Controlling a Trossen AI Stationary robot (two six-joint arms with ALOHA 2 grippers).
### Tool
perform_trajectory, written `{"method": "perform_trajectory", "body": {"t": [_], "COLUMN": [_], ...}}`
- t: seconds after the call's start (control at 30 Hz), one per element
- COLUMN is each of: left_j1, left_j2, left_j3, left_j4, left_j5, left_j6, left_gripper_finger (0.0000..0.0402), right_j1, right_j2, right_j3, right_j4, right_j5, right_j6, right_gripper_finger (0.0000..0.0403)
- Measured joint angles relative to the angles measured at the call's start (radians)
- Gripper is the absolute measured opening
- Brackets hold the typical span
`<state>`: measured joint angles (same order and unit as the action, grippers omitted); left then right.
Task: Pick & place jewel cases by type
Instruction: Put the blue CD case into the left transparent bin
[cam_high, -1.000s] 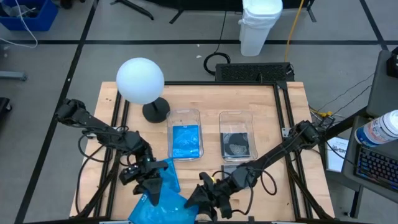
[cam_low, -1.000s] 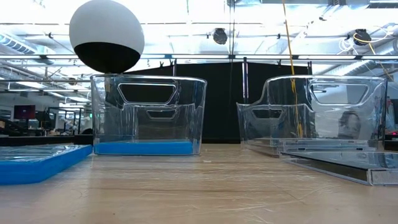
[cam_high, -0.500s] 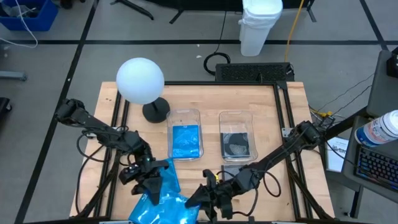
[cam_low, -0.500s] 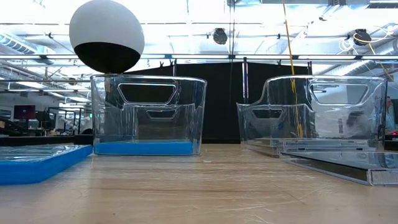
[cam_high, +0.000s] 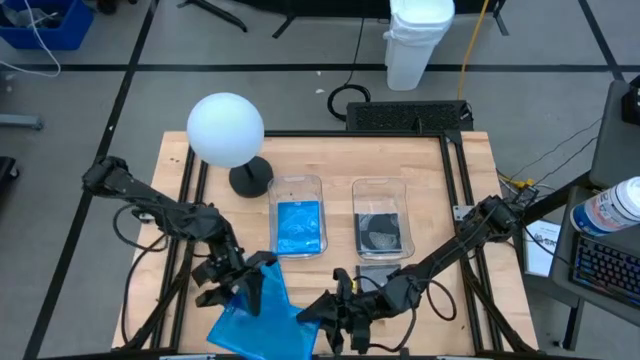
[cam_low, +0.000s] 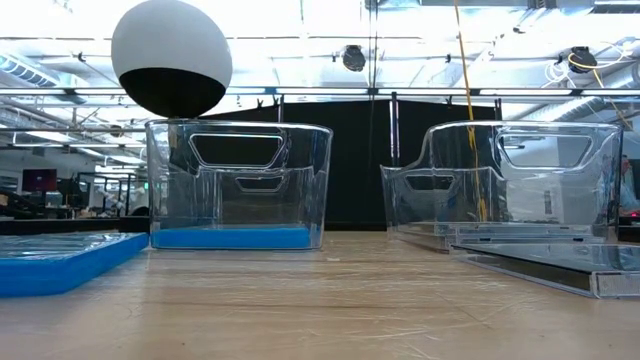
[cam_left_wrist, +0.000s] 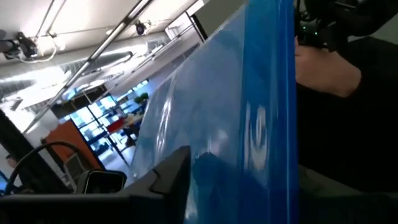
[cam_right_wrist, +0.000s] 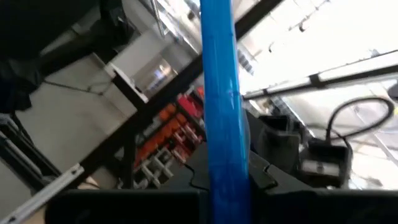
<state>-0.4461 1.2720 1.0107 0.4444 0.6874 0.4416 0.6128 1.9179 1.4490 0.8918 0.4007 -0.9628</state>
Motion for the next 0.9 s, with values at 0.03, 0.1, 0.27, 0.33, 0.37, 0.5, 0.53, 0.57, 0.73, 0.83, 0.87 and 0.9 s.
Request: {"method": "perform_trajectory", "body": {"t": [0.03,0.1,0.27,0.33,0.37,0.5,0.53,0.57,0.73,0.83,0.87,0.9], "left_j1": [-0.001,-0.001,-0.013,-0.026,-0.039,-0.134,-0.165,-0.195,-0.334,-0.407,-0.427,-0.443], "left_j2": [-0.015,-0.052,-0.161,-0.207,-0.232,-0.294,-0.294,-0.286,-0.168,-0.101,-0.086,-0.072], "left_j3": [0.000,-0.001,-0.001,-0.001,0.001,0.002,0.002,0.002,0.001,0.001,0.001,0.001], "left_j4": [-0.019,-0.062,-0.192,-0.274,-0.333,-0.587,-0.630,-0.668,-0.715,-0.690,-0.685,-0.680], "left_j5": [0.001,0.001,-0.033,-0.070,-0.108,-0.483,-0.605,-0.707,-1.061,-1.294,-1.365,-1.430], "left_j6": [0.000,0.000,0.006,0.025,0.041,0.095,0.089,0.082,0.114,0.153,0.160,0.162], "left_gripper_finger": [0.0181,0.0204,0.0251,0.0263,0.0267,0.0273,0.0273,0.0273,0.0277,0.0284,0.0287,0.0290], "right_j1": [0.003,0.010,0.029,0.037,0.041,0.053,0.054,0.052,0.032,0.027,0.025,0.024], "right_j2": [0.000,0.000,0.002,0.002,0.002,0.003,0.003,0.003,0.003,0.003,0.003,0.003], "right_j3": [0.000,0.000,0.000,-0.001,-0.002,-0.003,-0.003,-0.002,-0.003,-0.003,-0.003,-0.003], "right_j4": [-0.001,-0.010,-0.013,-0.029,-0.037,-0.049,-0.062,-0.074,-0.186,-0.202,-0.213,-0.218], "right_j5": [0.013,0.038,0.124,0.174,0.208,0.369,0.408,0.447,0.522,0.555,0.569,0.588], "right_j6": [-0.005,-0.012,-0.054,-0.068,-0.070,-0.069,-0.066,-0.062,-0.018,0.001,0.007,0.007], "right_gripper_finger": [0.0023,0.0025,0.0026,0.0023,0.0023,0.0027,0.0028,0.0029,0.0022,0.0024,0.0025,0.0026]}}
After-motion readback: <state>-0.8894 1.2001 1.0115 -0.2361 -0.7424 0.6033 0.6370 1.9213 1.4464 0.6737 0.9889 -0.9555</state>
